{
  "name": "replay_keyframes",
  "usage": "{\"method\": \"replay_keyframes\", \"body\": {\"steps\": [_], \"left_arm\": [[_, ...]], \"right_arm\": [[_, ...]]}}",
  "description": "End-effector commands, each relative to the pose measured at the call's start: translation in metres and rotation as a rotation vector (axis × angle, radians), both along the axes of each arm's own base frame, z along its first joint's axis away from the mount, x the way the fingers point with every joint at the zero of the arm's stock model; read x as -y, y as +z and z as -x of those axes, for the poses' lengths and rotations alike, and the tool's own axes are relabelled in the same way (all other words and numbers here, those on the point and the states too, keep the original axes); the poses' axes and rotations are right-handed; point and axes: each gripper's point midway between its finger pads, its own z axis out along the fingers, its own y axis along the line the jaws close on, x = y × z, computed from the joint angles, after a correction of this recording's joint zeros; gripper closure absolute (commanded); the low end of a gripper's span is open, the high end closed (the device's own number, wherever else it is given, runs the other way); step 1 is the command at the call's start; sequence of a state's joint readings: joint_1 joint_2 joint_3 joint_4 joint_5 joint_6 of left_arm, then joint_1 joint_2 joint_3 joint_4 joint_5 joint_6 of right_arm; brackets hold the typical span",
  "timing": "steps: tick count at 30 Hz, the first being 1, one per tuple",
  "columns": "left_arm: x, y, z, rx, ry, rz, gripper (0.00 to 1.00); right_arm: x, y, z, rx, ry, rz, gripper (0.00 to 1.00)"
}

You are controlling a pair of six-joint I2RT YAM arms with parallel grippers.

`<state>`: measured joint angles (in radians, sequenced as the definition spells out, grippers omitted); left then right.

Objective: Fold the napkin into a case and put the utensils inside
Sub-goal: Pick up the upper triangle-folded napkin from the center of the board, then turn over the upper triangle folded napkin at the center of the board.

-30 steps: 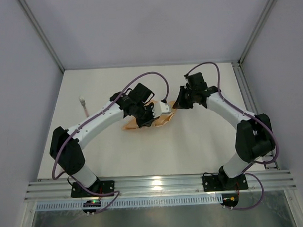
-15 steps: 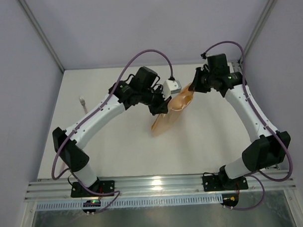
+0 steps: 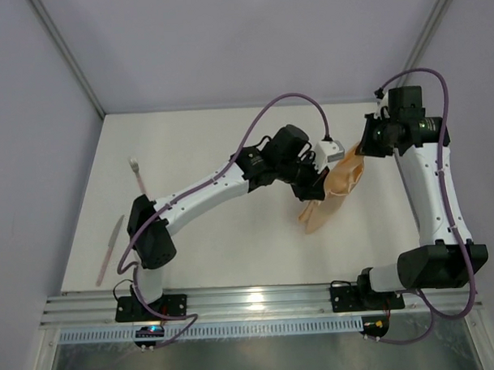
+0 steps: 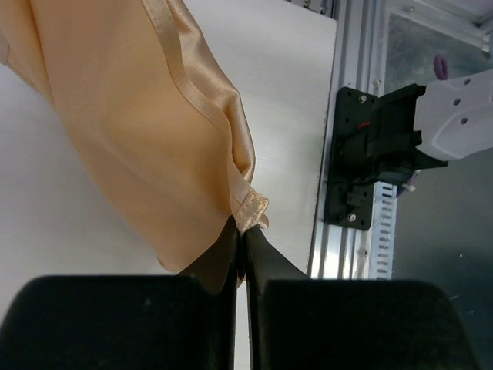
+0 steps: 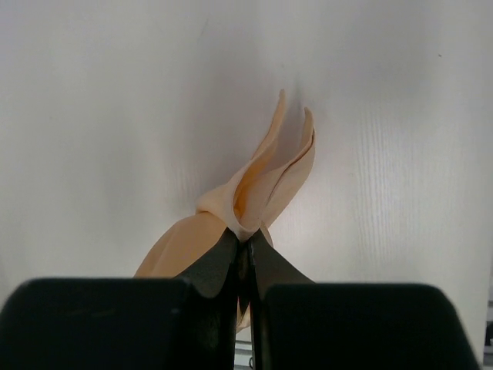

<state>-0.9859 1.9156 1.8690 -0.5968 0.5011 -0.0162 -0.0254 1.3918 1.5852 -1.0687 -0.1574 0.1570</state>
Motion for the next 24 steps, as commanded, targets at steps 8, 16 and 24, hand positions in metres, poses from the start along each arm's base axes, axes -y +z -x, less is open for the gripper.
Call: {"method": "replay_keyframes", "body": {"steps": [8,16,24], "left_arm": [[0.077,0.054,0.016,-0.103,0.024,0.288,1.0],[0.112,0.045,0.013,-0.22,0.067,0.394,1.0],[0.115,0.03,-0.006,-0.282,0.122,0.441,1.0]], "right_arm": [[0.067,0.036,0.026,0.014,-0.164,0.246,0.97],[0.079,0.038,0.03,-0.005,-0.205,0.291,0.97],[0.078,0.023,0.014,-0.06,-0.194,0.278,0.97]]}}
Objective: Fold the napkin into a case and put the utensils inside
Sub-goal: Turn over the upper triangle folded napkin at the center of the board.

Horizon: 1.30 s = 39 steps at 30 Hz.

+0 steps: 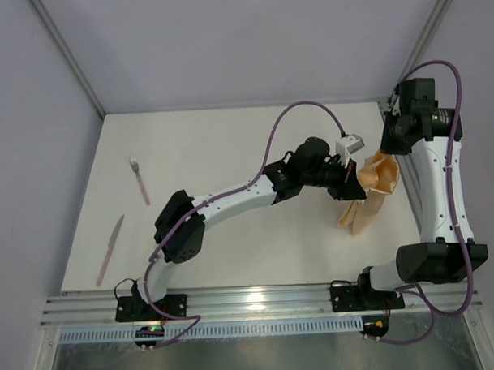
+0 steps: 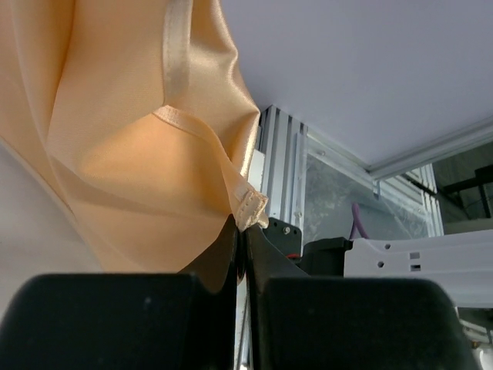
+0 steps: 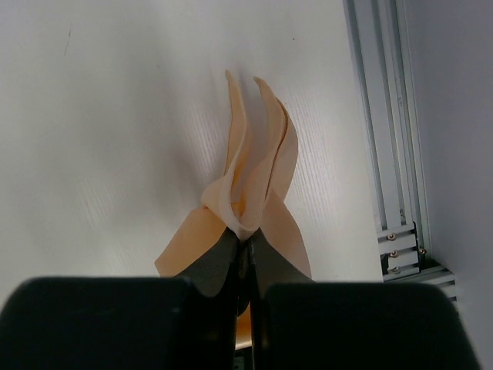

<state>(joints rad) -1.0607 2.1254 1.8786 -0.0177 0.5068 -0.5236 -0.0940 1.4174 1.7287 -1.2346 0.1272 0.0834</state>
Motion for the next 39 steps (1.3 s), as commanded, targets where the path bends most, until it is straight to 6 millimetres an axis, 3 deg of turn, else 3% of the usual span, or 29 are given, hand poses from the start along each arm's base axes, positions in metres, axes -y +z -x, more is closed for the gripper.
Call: {"method": "replay_keyframes", "body": {"steps": [1,8,14,15,17,23,27,28,30,32,36,39], "left_arm": [[0.005,0.026,-0.013,-0.009,0.027,0.122,1.0],[-0.014,0.001,-0.037,-0.05,0.091,0.079,1.0],[-0.039,-0.021,-0.061,-0.066,0.152,0.048,1.0],[-0.046,-0.028,-0.067,-0.073,0.165,0.032,1.0],[-0.052,-0.026,-0.069,-0.067,0.17,0.034,1.0],[-0.077,-0.029,-0.087,-0.093,0.222,0.018,1.0],[-0.107,-0.036,-0.101,-0.098,0.288,-0.01,1.0],[-0.117,-0.051,-0.1,-0.122,0.301,-0.042,1.0],[-0.134,-0.055,-0.104,-0.128,0.335,-0.058,1.0],[-0.153,-0.072,-0.107,-0.135,0.364,-0.102,1.0],[-0.173,-0.068,-0.112,-0.059,0.374,-0.132,1.0],[-0.185,-0.051,-0.117,-0.032,0.352,-0.122,1.0]], "right_arm": [[0.003,0.0,-0.008,-0.004,-0.001,0.004,0.97],[-0.009,-0.027,-0.033,-0.029,0.015,-0.058,0.97],[-0.04,-0.053,-0.063,-0.073,0.071,-0.07,0.97],[-0.052,-0.052,-0.069,-0.068,0.099,-0.068,0.97],[-0.065,-0.061,-0.078,-0.091,0.121,-0.067,0.97],[-0.095,-0.055,-0.106,-0.059,0.169,-0.083,0.97],[-0.123,-0.07,-0.123,-0.06,0.206,-0.107,0.97],[-0.131,-0.073,-0.125,-0.059,0.208,-0.133,0.97],[-0.149,-0.086,-0.134,-0.06,0.218,-0.171,0.97],[-0.163,-0.092,-0.139,-0.056,0.237,-0.199,0.97],[-0.182,-0.092,-0.144,-0.029,0.251,-0.259,0.97],[-0.19,-0.071,-0.15,0.044,0.252,-0.302,0.97]]}}
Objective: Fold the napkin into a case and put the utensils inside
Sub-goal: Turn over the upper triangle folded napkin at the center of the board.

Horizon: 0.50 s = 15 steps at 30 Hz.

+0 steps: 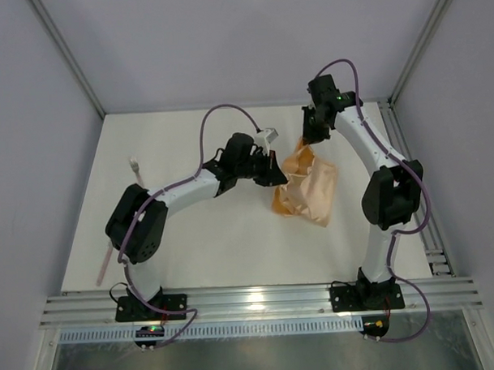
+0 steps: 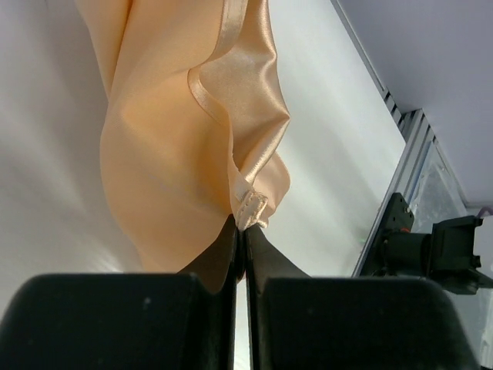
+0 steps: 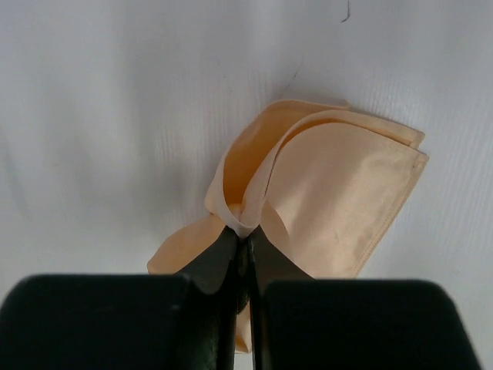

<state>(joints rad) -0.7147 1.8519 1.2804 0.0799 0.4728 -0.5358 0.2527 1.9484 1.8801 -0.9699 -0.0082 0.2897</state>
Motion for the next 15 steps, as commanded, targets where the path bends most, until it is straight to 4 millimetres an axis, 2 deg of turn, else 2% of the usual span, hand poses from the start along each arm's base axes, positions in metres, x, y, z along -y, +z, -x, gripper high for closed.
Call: {"method": "replay_keyframes", "body": {"steps": [1,3,5,7,10,13,15], "left_arm": [[-0.013,0.052,-0.007,0.125,-0.041,0.05,1.0],[-0.028,0.058,-0.018,0.143,-0.032,0.031,1.0],[-0.046,0.058,-0.021,0.16,-0.034,-0.014,1.0],[-0.053,0.059,-0.021,0.171,-0.036,-0.027,1.0],[-0.054,0.072,-0.014,0.192,-0.065,-0.003,1.0],[-0.052,0.086,-0.011,0.216,-0.09,0.02,1.0],[-0.055,0.097,-0.007,0.257,-0.124,-0.001,1.0]], "right_arm": [[-0.016,0.053,-0.018,0.168,-0.019,-0.113,0.97],[-0.019,0.067,-0.019,0.199,-0.014,-0.122,0.97],[-0.019,0.079,-0.018,0.22,-0.013,-0.125,0.97],[-0.018,0.085,-0.018,0.232,-0.011,-0.123,0.97],[-0.022,0.101,-0.016,0.257,0.009,-0.141,0.97],[-0.019,0.113,-0.011,0.278,0.004,-0.142,0.97],[-0.017,0.128,-0.007,0.318,-0.004,-0.151,0.97]]}}
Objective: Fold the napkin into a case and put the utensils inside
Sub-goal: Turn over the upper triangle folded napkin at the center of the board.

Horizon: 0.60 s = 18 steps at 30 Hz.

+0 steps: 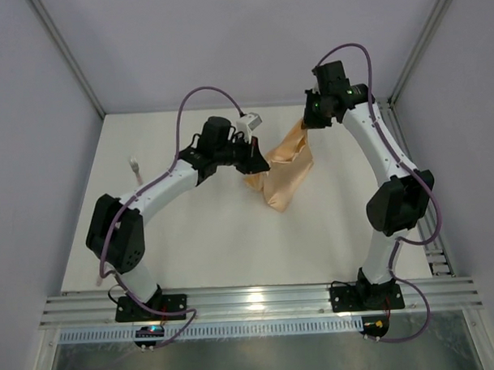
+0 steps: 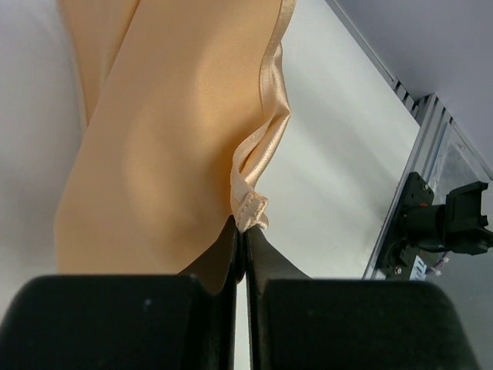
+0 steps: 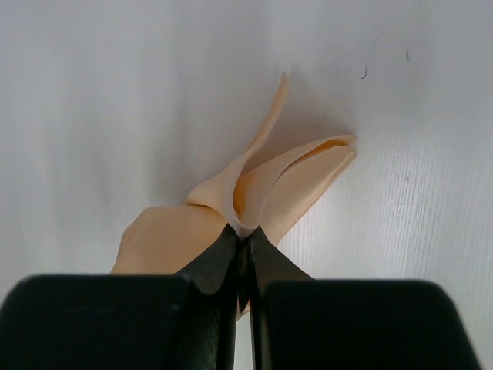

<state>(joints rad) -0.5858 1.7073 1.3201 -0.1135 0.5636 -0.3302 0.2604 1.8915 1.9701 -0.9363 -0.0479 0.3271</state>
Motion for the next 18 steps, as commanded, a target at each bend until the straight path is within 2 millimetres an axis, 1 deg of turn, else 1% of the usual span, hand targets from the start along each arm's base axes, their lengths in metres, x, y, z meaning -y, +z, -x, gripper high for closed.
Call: {"method": "replay_keyframes", "body": {"steps": [1,2,3,4,5,8,9,10,12,14,16,17,18], "left_arm": [[0.001,0.048,0.013,0.126,-0.11,0.014,1.0],[-0.001,0.05,0.016,0.147,-0.134,-0.002,1.0],[-0.005,0.054,0.016,0.218,-0.165,-0.035,1.0],[-0.011,0.054,0.019,0.226,-0.179,-0.072,1.0],[-0.016,0.056,0.018,0.249,-0.18,-0.098,1.0],[-0.025,0.072,0.027,0.352,-0.231,-0.121,1.0],[-0.027,0.085,0.034,0.385,-0.248,-0.098,1.0],[-0.026,0.091,0.037,0.396,-0.25,-0.079,1.0],[-0.025,0.095,0.045,0.383,-0.261,-0.053,1.0],[-0.025,0.097,0.05,0.349,-0.255,-0.036,1.0],[-0.025,0.098,0.056,0.321,-0.257,-0.02,1.0],[-0.024,0.1,0.057,0.299,-0.245,-0.006,1.0],[-0.023,0.1,0.06,0.273,-0.243,0.006,1.0]], "right_arm": [[-0.002,0.069,0.009,0.165,-0.007,-0.061,0.97],[-0.002,0.075,0.011,0.18,-0.006,-0.07,0.97],[-0.002,0.085,0.012,0.203,-0.006,-0.085,0.97],[-0.007,0.091,0.014,0.21,0.011,-0.107,0.97],[-0.01,0.094,0.015,0.213,0.024,-0.12,0.97],[-0.011,0.102,0.021,0.212,0.035,-0.131,0.97],[-0.009,0.104,0.024,0.215,0.029,-0.124,0.97],[-0.005,0.108,0.028,0.226,0.024,-0.117,0.97],[-0.002,0.111,0.033,0.232,0.021,-0.108,0.97],[-0.004,0.116,0.04,0.233,0.041,-0.12,0.97],[-0.005,0.115,0.047,0.218,0.053,-0.128,0.97],[-0.005,0.12,0.052,0.228,0.057,-0.137,0.97],[-0.007,0.121,0.056,0.227,0.07,-0.147,0.97]]}}
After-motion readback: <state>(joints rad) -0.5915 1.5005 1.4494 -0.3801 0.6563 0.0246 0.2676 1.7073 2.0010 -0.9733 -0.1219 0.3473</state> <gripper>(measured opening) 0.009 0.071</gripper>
